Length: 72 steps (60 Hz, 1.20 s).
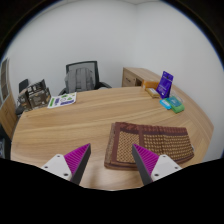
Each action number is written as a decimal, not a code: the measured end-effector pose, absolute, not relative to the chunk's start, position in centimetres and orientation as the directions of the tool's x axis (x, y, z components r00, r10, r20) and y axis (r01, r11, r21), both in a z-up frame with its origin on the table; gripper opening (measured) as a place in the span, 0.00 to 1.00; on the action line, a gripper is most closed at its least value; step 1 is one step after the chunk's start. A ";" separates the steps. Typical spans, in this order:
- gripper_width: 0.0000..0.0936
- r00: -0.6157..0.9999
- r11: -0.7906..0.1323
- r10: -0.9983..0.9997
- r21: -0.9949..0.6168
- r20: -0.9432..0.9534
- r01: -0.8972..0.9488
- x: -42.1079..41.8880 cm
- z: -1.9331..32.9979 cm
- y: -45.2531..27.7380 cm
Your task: Fold towel
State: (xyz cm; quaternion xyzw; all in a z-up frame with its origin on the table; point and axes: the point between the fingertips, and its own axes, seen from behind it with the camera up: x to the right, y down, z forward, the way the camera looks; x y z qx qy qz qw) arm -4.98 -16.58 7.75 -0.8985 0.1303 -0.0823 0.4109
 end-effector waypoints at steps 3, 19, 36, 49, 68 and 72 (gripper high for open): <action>0.92 0.949 -0.639 -0.311 -0.749 0.045 -0.175 -4.0 6.0 -14.9; 0.74 0.938 -0.701 -0.343 -0.679 0.053 -0.218 -0.8 -0.8 -11.3; 0.10 0.938 -0.734 -0.313 -0.664 0.147 -0.141 -0.4 -1.2 -11.0; 0.07 0.964 -0.709 -0.266 -0.674 -0.019 -0.209 -4.0 2.1 -10.3; 0.07 0.928 -0.564 -0.149 -0.741 -0.343 -0.365 -7.9 14.4 -9.1; 0.07 0.922 -0.555 -0.185 -0.739 -0.339 -0.383 -5.5 13.9 -9.6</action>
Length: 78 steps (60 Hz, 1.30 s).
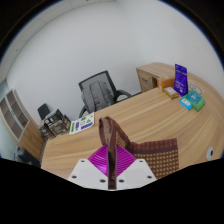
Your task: Fold towel
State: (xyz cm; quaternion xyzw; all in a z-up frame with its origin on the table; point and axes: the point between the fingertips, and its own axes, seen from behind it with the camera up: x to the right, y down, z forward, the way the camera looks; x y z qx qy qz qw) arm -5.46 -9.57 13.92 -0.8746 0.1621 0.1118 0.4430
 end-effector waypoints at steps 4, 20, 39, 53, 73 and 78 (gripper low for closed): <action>0.07 0.923 -0.567 -0.230 -0.728 -0.309 -0.385 -2.0 11.9 -10.5; 0.19 0.901 -0.619 -0.357 -0.659 -0.248 -0.427 7.9 3.7 -14.3; 0.92 0.914 -0.631 -0.398 -0.698 -0.086 -0.340 12.7 6.4 -18.9; 0.92 0.943 -0.623 -0.333 -0.752 0.006 -0.216 8.8 13.5 -23.7; 0.91 0.962 -0.569 -0.269 -0.815 0.055 -0.112 0.1 22.4 -35.7; 0.91 0.965 -0.565 -0.256 -0.819 0.061 -0.098 -1.7 24.0 -38.7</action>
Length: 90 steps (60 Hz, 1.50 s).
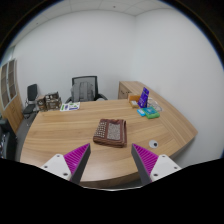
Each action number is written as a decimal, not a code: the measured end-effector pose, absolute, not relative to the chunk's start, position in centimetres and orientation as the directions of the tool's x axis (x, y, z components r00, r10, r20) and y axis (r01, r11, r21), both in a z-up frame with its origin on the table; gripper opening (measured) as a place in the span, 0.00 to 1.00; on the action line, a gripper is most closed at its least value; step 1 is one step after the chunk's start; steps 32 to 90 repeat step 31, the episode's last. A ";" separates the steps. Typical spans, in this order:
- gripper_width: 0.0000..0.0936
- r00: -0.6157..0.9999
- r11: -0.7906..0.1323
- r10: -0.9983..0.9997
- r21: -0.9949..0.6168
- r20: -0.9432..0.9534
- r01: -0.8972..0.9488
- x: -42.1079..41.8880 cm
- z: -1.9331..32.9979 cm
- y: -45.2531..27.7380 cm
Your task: Fold towel
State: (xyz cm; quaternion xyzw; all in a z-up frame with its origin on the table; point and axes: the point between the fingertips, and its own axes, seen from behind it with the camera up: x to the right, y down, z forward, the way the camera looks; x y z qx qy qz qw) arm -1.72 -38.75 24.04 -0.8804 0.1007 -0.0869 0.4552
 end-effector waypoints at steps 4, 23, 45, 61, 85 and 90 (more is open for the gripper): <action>0.91 0.965 -0.560 -0.251 -0.824 0.071 -0.085 -2.7 25.1 -40.7; 0.91 0.968 -0.518 -0.235 -0.854 0.087 -0.049 -5.3 28.6 -45.3; 0.91 0.968 -0.505 -0.235 -0.862 0.082 -0.050 -5.7 29.4 -45.9; 0.91 0.968 -0.505 -0.235 -0.862 0.082 -0.050 -5.7 29.4 -45.9; 0.91 0.968 -0.505 -0.235 -0.862 0.082 -0.050 -5.7 29.4 -45.9; 0.91 0.968 -0.505 -0.235 -0.862 0.082 -0.050 -5.7 29.4 -45.9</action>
